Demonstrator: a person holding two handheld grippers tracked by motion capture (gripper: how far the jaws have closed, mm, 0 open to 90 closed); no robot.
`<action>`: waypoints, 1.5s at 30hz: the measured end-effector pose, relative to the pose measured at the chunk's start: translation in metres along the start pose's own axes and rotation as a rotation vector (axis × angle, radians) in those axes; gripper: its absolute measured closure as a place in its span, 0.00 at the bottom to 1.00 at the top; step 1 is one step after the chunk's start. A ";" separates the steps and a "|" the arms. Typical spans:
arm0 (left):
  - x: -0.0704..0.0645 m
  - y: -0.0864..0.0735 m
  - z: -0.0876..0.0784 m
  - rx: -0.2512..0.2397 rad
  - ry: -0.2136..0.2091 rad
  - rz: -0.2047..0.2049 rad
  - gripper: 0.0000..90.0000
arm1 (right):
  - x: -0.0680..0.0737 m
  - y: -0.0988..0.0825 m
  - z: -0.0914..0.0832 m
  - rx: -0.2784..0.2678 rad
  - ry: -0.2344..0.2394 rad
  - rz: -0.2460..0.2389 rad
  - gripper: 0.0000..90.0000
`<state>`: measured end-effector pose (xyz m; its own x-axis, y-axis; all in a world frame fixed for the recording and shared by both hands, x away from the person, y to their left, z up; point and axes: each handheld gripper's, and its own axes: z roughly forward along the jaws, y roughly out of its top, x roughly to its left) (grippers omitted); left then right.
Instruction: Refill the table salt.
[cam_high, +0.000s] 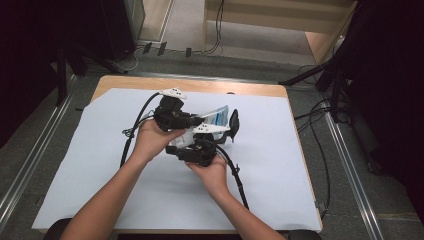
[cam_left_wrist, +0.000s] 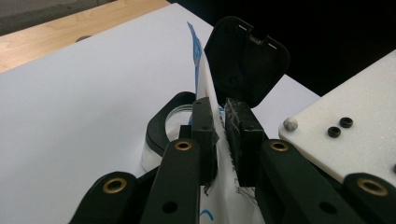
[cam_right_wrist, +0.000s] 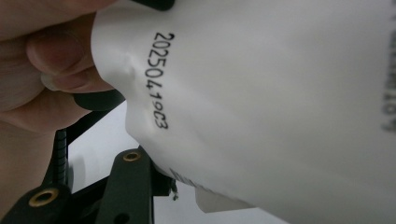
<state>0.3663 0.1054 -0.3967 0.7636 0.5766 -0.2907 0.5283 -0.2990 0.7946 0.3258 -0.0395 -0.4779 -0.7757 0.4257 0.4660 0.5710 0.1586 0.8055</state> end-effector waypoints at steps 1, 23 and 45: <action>0.000 0.000 0.000 0.000 -0.002 0.001 0.92 | 0.000 0.000 0.000 0.000 0.001 0.001 0.62; 0.000 0.000 0.000 -0.003 0.000 0.002 0.90 | -0.001 0.000 -0.001 0.003 -0.004 -0.014 0.65; 0.000 0.000 -0.001 -0.016 -0.001 0.009 0.90 | -0.001 0.002 -0.001 0.007 0.016 -0.005 0.63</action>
<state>0.3659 0.1060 -0.3961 0.7686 0.5732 -0.2841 0.5153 -0.2916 0.8058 0.3271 -0.0408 -0.4760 -0.7830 0.4102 0.4675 0.5685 0.1672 0.8055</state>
